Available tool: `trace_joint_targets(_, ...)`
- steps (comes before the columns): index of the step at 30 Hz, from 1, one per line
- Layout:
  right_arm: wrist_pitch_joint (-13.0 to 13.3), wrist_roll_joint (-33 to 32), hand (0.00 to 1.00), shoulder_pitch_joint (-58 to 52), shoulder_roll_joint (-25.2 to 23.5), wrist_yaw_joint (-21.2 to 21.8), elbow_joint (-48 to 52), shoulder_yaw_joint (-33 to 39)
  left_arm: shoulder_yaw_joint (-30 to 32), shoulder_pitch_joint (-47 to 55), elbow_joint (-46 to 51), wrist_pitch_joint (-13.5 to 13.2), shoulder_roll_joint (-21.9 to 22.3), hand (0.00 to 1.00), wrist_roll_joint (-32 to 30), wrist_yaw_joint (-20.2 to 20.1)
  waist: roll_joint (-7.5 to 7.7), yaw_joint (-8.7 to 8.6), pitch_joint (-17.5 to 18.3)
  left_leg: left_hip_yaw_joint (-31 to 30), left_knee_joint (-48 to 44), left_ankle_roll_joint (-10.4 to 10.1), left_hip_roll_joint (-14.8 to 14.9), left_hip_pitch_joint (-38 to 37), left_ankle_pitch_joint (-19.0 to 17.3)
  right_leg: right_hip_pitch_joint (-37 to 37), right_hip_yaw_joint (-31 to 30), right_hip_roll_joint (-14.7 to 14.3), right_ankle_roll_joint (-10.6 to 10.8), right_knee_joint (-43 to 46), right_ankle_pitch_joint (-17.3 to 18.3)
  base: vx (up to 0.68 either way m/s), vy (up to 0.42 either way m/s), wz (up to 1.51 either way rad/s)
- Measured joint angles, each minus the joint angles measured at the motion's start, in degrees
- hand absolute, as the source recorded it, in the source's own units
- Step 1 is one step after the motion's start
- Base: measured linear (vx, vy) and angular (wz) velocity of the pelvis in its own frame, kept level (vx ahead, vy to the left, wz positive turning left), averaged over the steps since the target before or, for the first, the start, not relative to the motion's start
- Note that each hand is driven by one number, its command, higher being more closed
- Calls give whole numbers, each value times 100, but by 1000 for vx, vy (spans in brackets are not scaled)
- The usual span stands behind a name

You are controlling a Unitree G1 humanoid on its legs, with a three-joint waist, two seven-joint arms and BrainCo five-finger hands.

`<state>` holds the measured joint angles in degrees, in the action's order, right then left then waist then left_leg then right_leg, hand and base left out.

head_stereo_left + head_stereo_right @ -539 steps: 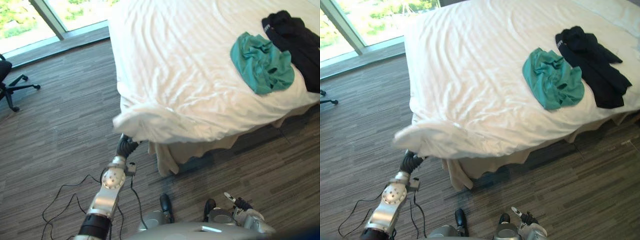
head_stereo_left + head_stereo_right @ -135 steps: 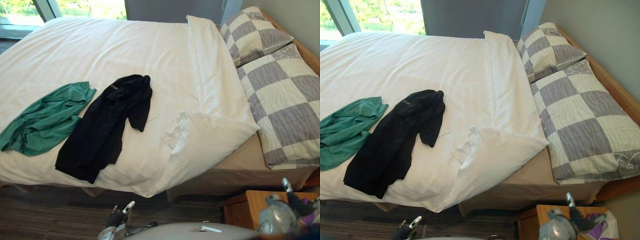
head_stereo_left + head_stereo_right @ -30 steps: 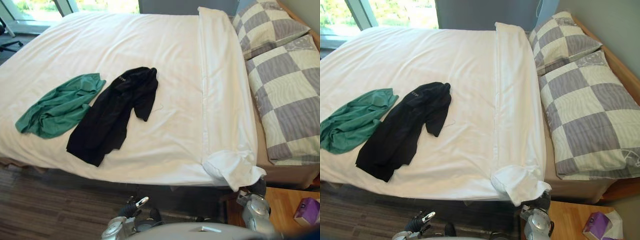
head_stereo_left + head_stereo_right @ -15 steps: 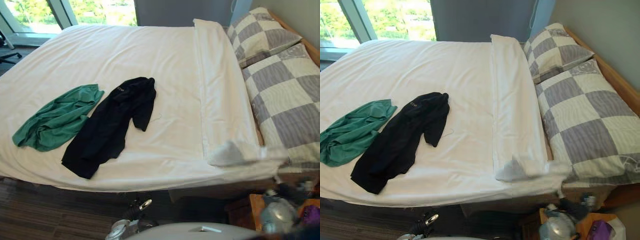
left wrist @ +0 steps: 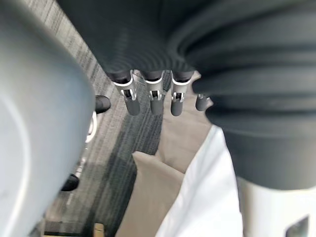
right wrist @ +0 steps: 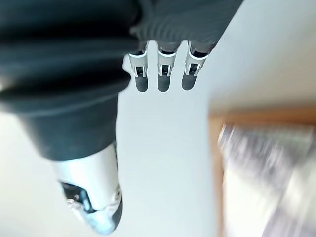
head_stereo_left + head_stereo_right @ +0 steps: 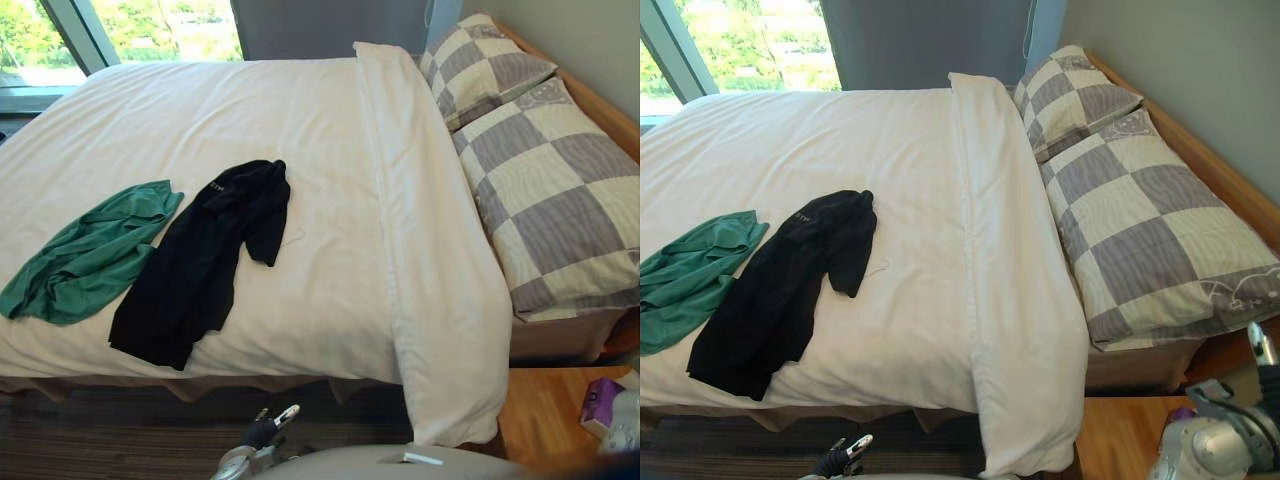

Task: Tidy the bed and pick cloth on bed and put in laundry

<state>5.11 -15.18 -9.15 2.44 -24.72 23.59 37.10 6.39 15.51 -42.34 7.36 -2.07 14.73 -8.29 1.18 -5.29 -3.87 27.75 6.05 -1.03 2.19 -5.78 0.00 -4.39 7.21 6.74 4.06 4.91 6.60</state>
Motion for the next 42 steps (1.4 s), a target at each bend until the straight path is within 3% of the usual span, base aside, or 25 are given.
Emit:
trace_joint_targets(3, 31, -1038, 100, 449, 367, 1170, -235, -632, -288, -53, -22, 138, -138, 0, -12, -7, 0, 10, 1, -41, 0, 24, -50, 19, 16, 0, -2, 44, 24, -30, -15, -32, 36, 7)
trace_joint_targets(6, -18, -1876, 100, 795, 527, 2058, -637, -1163, -410, -138, -91, 243, -213, 0, -13, -13, -4, 14, 4, -211, 0, 138, -120, 98, 91, -4, 133, 107, 67, -67, -46, -17, 37, 22)
trace_joint_targets(8, -108, -2233, 100, 889, 532, 2389, -940, -1435, -416, -166, -108, 251, -233, 0, -13, -16, -27, 26, 21, -330, -1, 187, -161, 143, 125, -15, 221, 139, 81, -71, -56, 2, 36, 32)
trace_joint_targets(13, -163, -2767, 100, 963, 453, 2545, -1589, -2172, -451, -295, -181, 262, -307, 0, -64, -49, -29, 173, -32, -635, -2, 301, -276, 295, 204, -27, 497, 215, 93, -83, -63, -6, 42, 32)
trace_joint_targets(16, -55, -3145, 100, 1418, 435, 2464, -2139, -2646, -634, -472, -164, 278, -363, 0, -75, -43, -124, 269, -258, -708, -3, 340, -300, 554, 258, 291, 509, 258, 79, 129, -54, -70, 58, 16)
trace_joint_targets(18, 174, -3309, 100, 2056, 443, 2332, -2494, -2685, -661, -816, -149, 355, -373, 0, -73, -9, -207, 279, -648, -779, -4, 309, -309, 860, 366, 668, 523, 293, 38, 339, -28, -174, 80, 23)
trace_joint_targets(19, 400, -3503, 100, 2909, 502, 2210, -2955, -2608, -706, -1242, -118, 357, -385, 0, -66, 3, -300, 284, -1185, -830, -7, 206, -313, 1235, 484, 1077, 535, 338, 27, 538, -43, -187, 61, 22)
trace_joint_targets(22, 513, -3781, 100, 3909, 630, 2236, -3582, -2402, -793, -1717, -117, 331, -381, 0, 2, 12, -461, 290, -1860, -918, -28, 105, -330, 1603, 628, 1521, 512, 352, 15, 740, -97, -161, 44, 15)
trace_joint_targets(24, 534, -4147, 100, 4578, 928, 2533, -4154, -2311, -826, -2060, -128, 177, -338, 0, 278, 95, -673, 334, -2194, -924, -35, 101, -333, 2109, 773, 2103, 457, 355, 36, 900, -140, -111, 25, 11)
trace_joint_targets(26, 535, -4421, 100, 4726, 1058, 2931, -4289, -2311, -825, -2230, -157, 41, -327, 0, 514, 189, -811, 433, -2261, -896, -38, 84, -343, 2465, 838, 2524, 347, 356, 86, 982, -195, -15, 6, -11)
trace_joint_targets(29, 707, -4784, 100, 4756, 1167, 3739, -4283, -2397, -782, -2600, -257, -86, -286, 0, 730, 392, -935, 557, -2321, -775, -43, 242, -364, 2924, 1018, 3183, 124, 393, 120, 1265, -206, 37, -7, -18)
trace_joint_targets(30, 870, -5020, 100, 4717, 1147, 4097, -4138, -2433, -654, -2750, -271, -138, -228, 0, 858, 478, -936, 553, -2321, -770, -43, 234, -391, 3094, 1052, 3456, 67, 430, 113, 1458, -129, 50, -18, -2)
trace_joint_targets(33, 1176, -5602, 100, 4285, 1002, 4568, -3399, -2409, -328, -3003, -180, -206, 71, 0, 968, 622, -917, 570, -2336, -639, -45, 231, -478, 3253, 1058, 3937, -140, 550, 100, 2064, 199, 41, -32, 9)
trace_joint_targets(37, 1205, -5898, 100, 3649, 557, 4878, -2899, -2334, -122, -2999, -113, -267, 324, 0, 1080, 614, -846, 547, -2379, -410, -45, 155, -504, 3173, 1005, 4162, -394, 575, 11, 2433, 415, 31, -68, -22)
trace_joint_targets(42, 1107, -5911, 100, 2413, 72, 5486, -2841, -2101, -33, -2999, -116, -282, 469, 0, 1166, 552, -705, 321, -2451, -156, -46, 22, -422, 2851, 906, 3987, -554, 478, -73, 2485, 489, 38, -58, -27)
